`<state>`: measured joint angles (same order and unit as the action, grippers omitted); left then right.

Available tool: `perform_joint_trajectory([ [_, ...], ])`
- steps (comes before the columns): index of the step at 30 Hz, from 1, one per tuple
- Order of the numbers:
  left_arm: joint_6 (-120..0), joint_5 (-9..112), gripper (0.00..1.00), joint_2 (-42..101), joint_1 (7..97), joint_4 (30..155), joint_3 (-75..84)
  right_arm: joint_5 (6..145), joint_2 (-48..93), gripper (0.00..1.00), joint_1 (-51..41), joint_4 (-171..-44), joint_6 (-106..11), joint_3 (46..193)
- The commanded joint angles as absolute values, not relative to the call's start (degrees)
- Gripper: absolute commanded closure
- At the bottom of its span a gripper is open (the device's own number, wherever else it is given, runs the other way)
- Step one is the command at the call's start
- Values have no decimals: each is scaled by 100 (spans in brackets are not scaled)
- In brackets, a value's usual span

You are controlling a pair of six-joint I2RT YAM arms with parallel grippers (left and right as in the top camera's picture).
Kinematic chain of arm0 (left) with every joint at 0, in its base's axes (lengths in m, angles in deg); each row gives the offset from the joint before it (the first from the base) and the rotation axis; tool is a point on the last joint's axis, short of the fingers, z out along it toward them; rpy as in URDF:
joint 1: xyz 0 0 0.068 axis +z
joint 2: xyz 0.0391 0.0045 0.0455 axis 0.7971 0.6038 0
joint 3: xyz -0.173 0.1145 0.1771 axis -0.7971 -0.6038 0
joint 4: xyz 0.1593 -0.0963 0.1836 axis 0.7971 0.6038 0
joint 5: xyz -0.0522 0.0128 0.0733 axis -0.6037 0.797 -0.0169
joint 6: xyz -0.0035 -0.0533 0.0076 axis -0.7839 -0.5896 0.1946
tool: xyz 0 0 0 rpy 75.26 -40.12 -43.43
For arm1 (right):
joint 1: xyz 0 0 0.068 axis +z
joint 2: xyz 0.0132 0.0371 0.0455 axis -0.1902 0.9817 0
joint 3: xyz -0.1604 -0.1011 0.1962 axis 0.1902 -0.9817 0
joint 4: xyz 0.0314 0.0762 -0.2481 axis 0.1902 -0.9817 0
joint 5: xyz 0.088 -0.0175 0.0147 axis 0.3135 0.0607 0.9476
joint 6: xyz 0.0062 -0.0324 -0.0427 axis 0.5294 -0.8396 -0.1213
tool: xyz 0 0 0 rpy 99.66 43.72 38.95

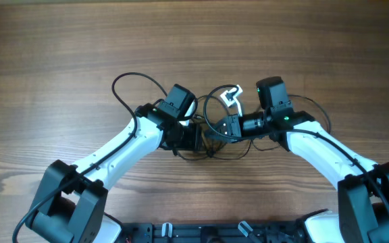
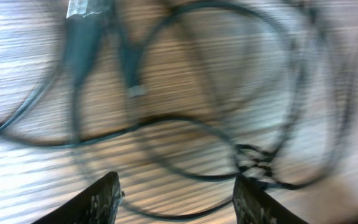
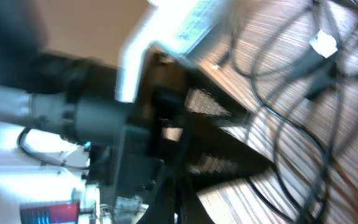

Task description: Untangle cables

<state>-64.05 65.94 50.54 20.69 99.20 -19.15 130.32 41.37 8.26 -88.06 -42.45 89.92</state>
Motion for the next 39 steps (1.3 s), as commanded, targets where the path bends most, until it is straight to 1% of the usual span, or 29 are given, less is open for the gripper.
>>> perform_joint_trajectory([
  [1,-7373,7837,36,5098,2227,10259,-1896,11408,4093,88,859,-9577,-4052,9007],
  [2,-7406,7816,35,5098,2310,10266,-1896,11013,4093,82,898,-9813,-4052,9007],
  [5,-7530,7752,29,5098,2609,10224,-1896,10383,4093,80,1066,-10067,-4044,9007],
  [6,-7528,7695,25,5098,2714,10222,-1896,10200,4093,76,1156,-10110,-3948,9007],
  [8,-7526,7575,15,5098,2832,10224,-1896,9933,4093,64,1388,-10132,-3751,9003],
  [10,-7526,7560,10,5098,2839,10224,-1896,9913,4093,55,1582,-10086,-3753,9003],
  [11,-7526,7556,9,5098,2837,10224,-1896,9898,4093,54,1696,-10054,-3746,9005],
  [15,-7504,7494,8,5098,2832,10229,-1896,9288,4093,55,2010,-10027,-3266,9003],
  [16,-7504,7492,8,5098,2832,10231,-1896,9251,4093,59,2074,-10003,-3218,9003],
  [18,-7504,7494,8,5098,2832,10244,-1896,9301,4093,63,2201,-9957,-3086,9003],
  [22,-7504,7494,8,5098,2832,10242,-1896,9599,4093,64,2448,-9927,-3001,9003],
  [24,-7504,7494,8,5098,2832,10242,-1896,9413,4095,68,2524,-9914,-2885,9003],
  [26,-7504,7496,8,5098,2832,10242,-1896,9144,4106,68,2585,-9920,-2581,8987],
  [32,-7504,7494,8,5098,2832,10246,-1896,9081,4434,67,2913,-9542,-2400,8981],
  [34,-7504,7494,8,5098,2832,10251,-1896,9078,4624,71,2998,-9429,-2363,8981],
  [36,-7504,7472,8,5098,2832,10272,-1896,9059,4720,76,2996,-9435,-2136,8981],
  [39,-7504,7451,8,5098,2832,10272,-1896,9057,4733,78,2996,-9492,-2094,8981],
])
